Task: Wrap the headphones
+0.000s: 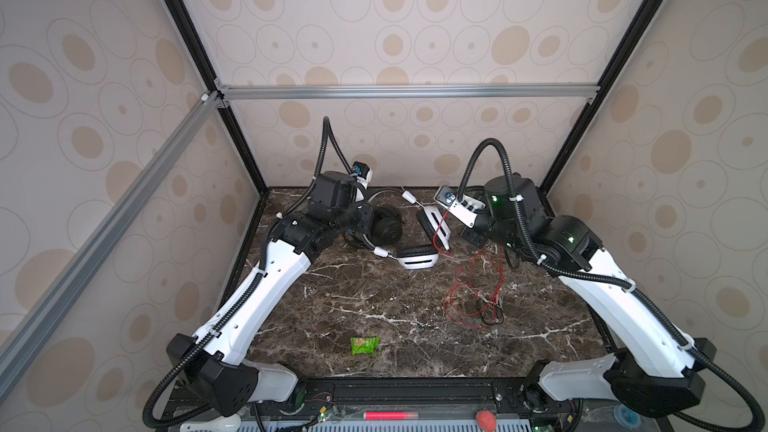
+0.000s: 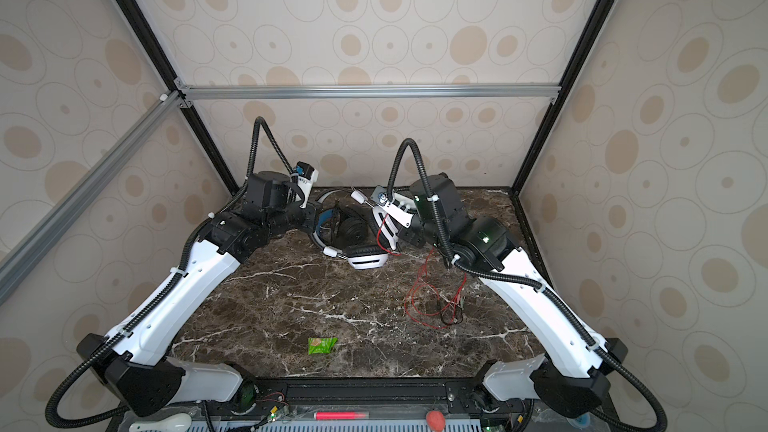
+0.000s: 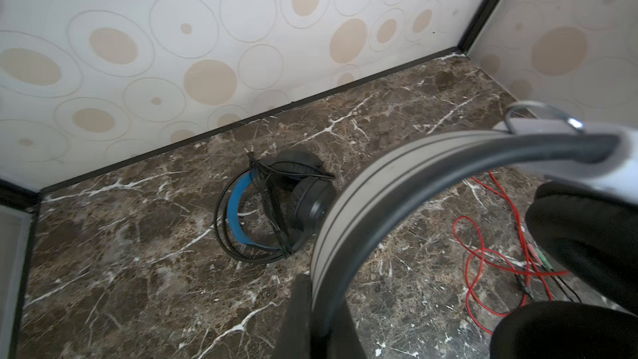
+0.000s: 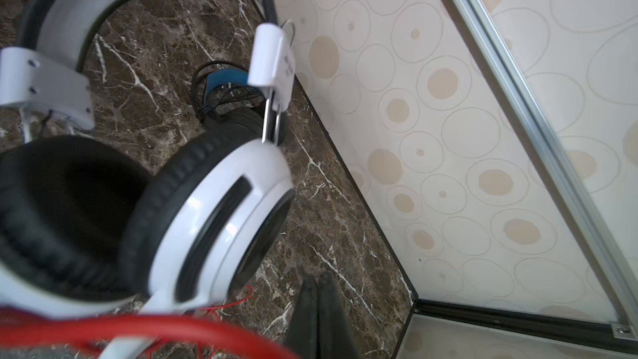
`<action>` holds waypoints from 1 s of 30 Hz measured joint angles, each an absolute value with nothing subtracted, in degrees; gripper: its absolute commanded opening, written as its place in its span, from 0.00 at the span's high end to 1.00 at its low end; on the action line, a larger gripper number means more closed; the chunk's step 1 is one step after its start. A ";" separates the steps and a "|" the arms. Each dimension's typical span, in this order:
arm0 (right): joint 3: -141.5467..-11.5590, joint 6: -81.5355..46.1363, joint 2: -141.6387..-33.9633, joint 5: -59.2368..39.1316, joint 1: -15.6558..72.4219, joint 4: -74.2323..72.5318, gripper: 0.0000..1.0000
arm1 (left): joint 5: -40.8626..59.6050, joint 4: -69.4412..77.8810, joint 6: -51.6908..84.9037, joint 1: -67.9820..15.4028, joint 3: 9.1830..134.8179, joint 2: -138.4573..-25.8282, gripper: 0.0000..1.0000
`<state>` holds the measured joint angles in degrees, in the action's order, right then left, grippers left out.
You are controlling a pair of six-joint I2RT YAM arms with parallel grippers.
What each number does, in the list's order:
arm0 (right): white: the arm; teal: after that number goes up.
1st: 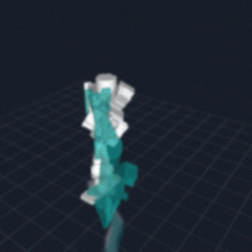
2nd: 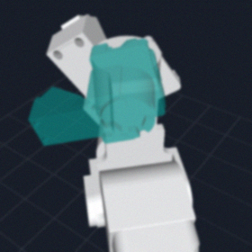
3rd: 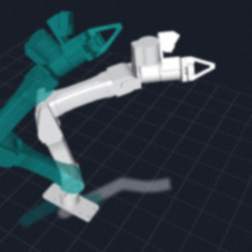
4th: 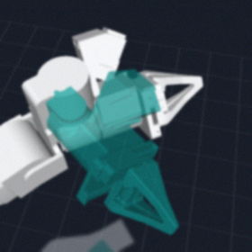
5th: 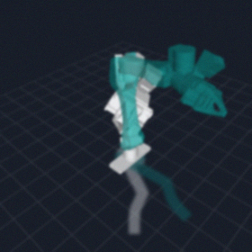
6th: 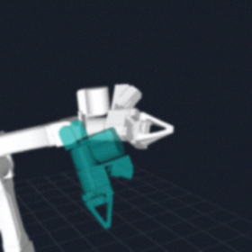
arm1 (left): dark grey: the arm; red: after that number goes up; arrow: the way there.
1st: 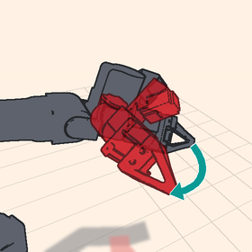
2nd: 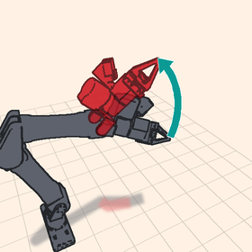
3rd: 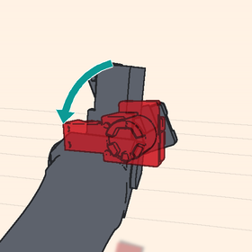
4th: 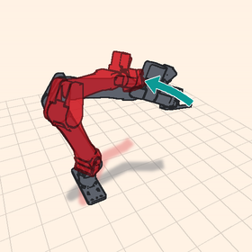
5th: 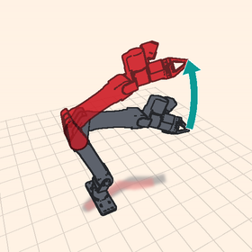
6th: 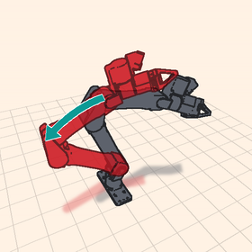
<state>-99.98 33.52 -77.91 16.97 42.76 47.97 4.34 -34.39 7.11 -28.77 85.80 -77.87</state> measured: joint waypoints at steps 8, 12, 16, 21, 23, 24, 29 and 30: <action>-105.45 32.25 -86.30 21.04 42.74 49.30 1.00 | 12.05 -30.85 7.01 -30.11 81.87 -76.38 1.00; -107.31 30.63 -88.38 20.91 42.26 50.87 1.00 | 13.74 -30.11 7.33 -30.24 79.72 -74.50 1.00; -110.91 28.12 -89.97 19.16 40.42 52.90 1.00 | 14.55 -29.12 8.27 -30.24 78.85 -73.28 1.00; -114.21 26.35 -91.02 17.61 38.65 54.39 1.00 | 15.92 -27.51 10.02 -30.24 77.87 -72.73 1.00; -115.04 26.20 -91.44 17.23 38.50 55.05 1.00 | 16.38 -27.03 10.66 -30.22 77.45 -72.73 1.00; -115.35 26.17 -91.64 16.99 38.50 55.31 0.99 | 16.62 -26.92 10.90 -30.22 77.23 -72.73 1.00; -115.79 26.17 -92.23 16.19 37.93 56.45 0.95 | 17.76 -26.70 11.68 -30.15 76.75 -72.73 1.00; -115.96 26.17 -92.31 16.01 37.78 56.66 0.94 | 17.89 -26.70 11.75 -30.15 76.75 -72.73 1.00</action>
<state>-115.96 26.17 -92.31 16.01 37.78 56.66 17.89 -26.70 11.75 -30.15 76.75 -72.73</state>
